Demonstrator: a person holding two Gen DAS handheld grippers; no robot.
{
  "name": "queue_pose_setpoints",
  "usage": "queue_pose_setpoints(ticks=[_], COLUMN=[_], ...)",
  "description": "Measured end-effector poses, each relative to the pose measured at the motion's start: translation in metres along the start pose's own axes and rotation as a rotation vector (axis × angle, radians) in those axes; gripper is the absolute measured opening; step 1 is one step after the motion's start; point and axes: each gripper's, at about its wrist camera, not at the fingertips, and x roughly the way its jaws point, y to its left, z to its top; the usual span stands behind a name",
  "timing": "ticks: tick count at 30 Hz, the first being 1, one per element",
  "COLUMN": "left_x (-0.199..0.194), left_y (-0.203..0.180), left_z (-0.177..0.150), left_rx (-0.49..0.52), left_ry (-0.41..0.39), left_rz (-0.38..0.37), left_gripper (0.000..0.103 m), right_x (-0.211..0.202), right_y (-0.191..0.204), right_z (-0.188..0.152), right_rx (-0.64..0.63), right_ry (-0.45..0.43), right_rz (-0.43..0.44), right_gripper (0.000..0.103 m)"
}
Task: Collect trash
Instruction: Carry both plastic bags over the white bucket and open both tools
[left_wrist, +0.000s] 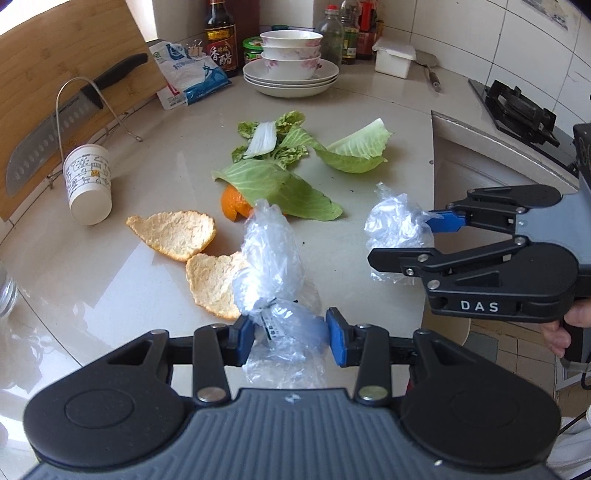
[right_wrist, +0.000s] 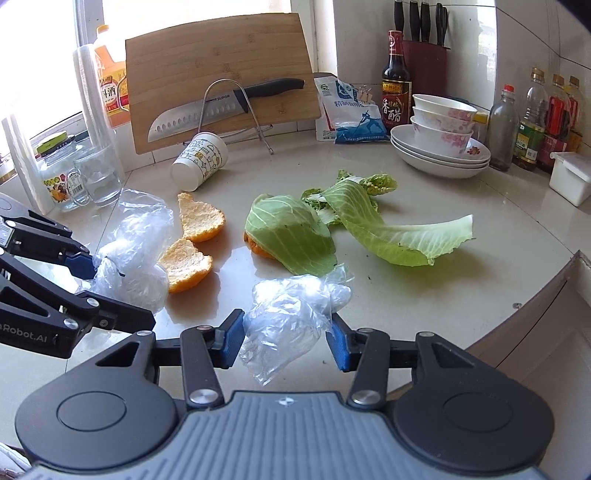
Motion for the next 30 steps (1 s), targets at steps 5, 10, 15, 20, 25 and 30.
queue_pose_setpoints(ticks=[5, 10, 15, 20, 25, 30], left_x=[-0.001, 0.005, 0.021, 0.036, 0.048, 0.055], left_y=[-0.023, -0.053, -0.088, -0.121, -0.141, -0.149], left_z=[0.012, 0.029, 0.046, 0.059, 0.068, 0.071], left_rx=[0.046, 0.078, 0.143, 0.205, 0.234, 0.246], left_ry=[-0.011, -0.026, -0.033, -0.04, -0.034, -0.028], left_rz=[-0.016, -0.068, -0.137, -0.188, -0.204, -0.199], left_gripper=[0.04, 0.04, 0.04, 0.04, 0.04, 0.04], right_x=[-0.025, -0.054, -0.069, -0.056, -0.036, -0.031], right_y=[-0.016, -0.047, -0.09, -0.135, -0.165, -0.18], right_z=[-0.01, -0.031, -0.07, -0.117, -0.146, -0.151], right_rx=[0.012, 0.078, 0.2, 0.325, 0.399, 0.43], right_ry=[-0.026, -0.034, 0.014, 0.087, 0.139, 0.128], right_rz=[-0.019, -0.099, -0.217, -0.299, -0.348, -0.367], right_gripper=[0.053, 0.053, 0.053, 0.053, 0.053, 0.063])
